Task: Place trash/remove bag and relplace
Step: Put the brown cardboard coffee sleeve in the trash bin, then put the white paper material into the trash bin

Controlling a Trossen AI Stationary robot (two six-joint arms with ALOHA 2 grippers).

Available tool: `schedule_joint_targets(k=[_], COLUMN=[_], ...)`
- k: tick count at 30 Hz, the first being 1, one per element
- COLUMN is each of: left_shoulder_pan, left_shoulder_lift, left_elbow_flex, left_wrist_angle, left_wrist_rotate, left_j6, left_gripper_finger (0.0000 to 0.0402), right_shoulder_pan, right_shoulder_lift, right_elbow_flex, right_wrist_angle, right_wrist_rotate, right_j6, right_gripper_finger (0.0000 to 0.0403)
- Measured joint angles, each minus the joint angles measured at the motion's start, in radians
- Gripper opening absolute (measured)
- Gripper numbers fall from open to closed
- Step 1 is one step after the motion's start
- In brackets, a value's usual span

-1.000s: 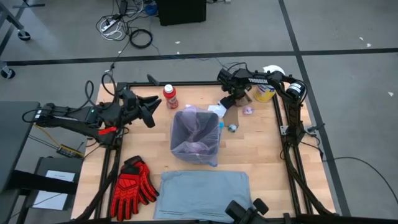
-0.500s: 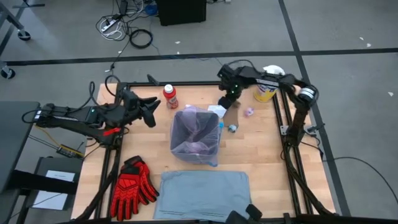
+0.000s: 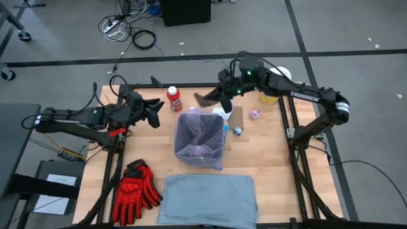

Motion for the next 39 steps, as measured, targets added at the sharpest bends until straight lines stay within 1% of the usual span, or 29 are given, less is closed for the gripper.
schedule_joint_targets(k=[2, 3, 6, 10, 13, 14, 16, 19, 23, 25, 28, 30, 31, 33, 34, 35, 39], left_shoulder_pan=[0.008, 0.009, 0.009, 0.009, 0.009, 0.009, 0.009, 0.009, 0.009, 0.009, 0.009, 0.009, 0.009, 0.009, 0.009, 0.009, 0.009], left_shoulder_lift=[0.000, 0.000, 0.000, 0.000, 0.001, 0.004, 0.011, 0.020, 0.038, 0.051, 0.056, 0.063, 0.064, 0.068, 0.068, 0.066, 0.066], left_elbow_flex=[0.000, 0.000, 0.000, 0.000, 0.000, 0.000, 0.000, 0.000, 0.000, 0.001, 0.000, 0.000, 0.001, 0.000, 0.000, 0.000, 0.000], left_wrist_angle=[0.000, 0.000, 0.001, 0.001, 0.012, 0.021, 0.017, 0.021, 0.010, 0.024, 0.017, 0.026, 0.026, 0.019, 0.020, 0.022, 0.025], left_wrist_rotate=[0.011, 0.013, 0.014, 0.034, 0.062, 0.063, 0.062, 0.063, 0.067, 0.066, 0.069, 0.069, 0.067, 0.064, 0.064, 0.064, 0.091], left_j6=[-0.003, -0.005, -0.006, -0.006, -0.006, -0.007, -0.007, -0.001, 0.002, 0.002, 0.002, 0.002, 0.002, 0.002, 0.002, 0.002, -0.005], left_gripper_finger=[0.0131, 0.0131, 0.0131, 0.0131, 0.0132, 0.0134, 0.0139, 0.0149, 0.0163, 0.0171, 0.0184, 0.0190, 0.0191, 0.0191, 0.0190, 0.0188, 0.0183], right_shoulder_pan=[0.040, 0.054, 0.083, 0.117, 0.140, 0.147, 0.155, 0.155, 0.154, 0.155, 0.155, 0.155, 0.154, 0.148, 0.143, 0.137, 0.090], right_shoulder_lift=[0.005, 0.007, 0.030, 0.058, 0.074, 0.077, 0.081, 0.084, 0.084, 0.084, 0.084, 0.082, 0.077, 0.060, 0.046, 0.031, -0.014], right_elbow_flex=[0.001, 0.001, 0.002, 0.001, 0.001, 0.001, 0.001, 0.001, 0.001, 0.001, 0.001, 0.001, 0.001, 0.005, 0.005, 0.007, 0.009], right_wrist_angle=[0.068, 0.072, 0.033, -0.039, -0.059, -0.059, -0.061, -0.057, -0.058, -0.057, -0.044, -0.035, -0.033, -0.029, -0.024, -0.026, -0.117], right_wrist_rotate=[-0.020, -0.030, -0.046, -0.161, -0.219, -0.217, -0.195, -0.123, -0.106, -0.142, -0.243, -0.283, -0.285, -0.247, -0.194, -0.122, 0.245], right_j6=[0.000, 0.001, -0.006, -0.093, -0.130, -0.130, -0.137, -0.155, -0.167, -0.157, -0.099, -0.076, -0.071, -0.081, -0.103, -0.125, -0.170], right_gripper_finger=[0.0000, 0.0000, 0.0000, 0.0000, 0.0004, 0.0009, 0.0026, 0.0065, 0.0128, 0.0161, 0.0205, 0.0224, 0.0230, 0.0236, 0.0237, 0.0236, 0.0230])
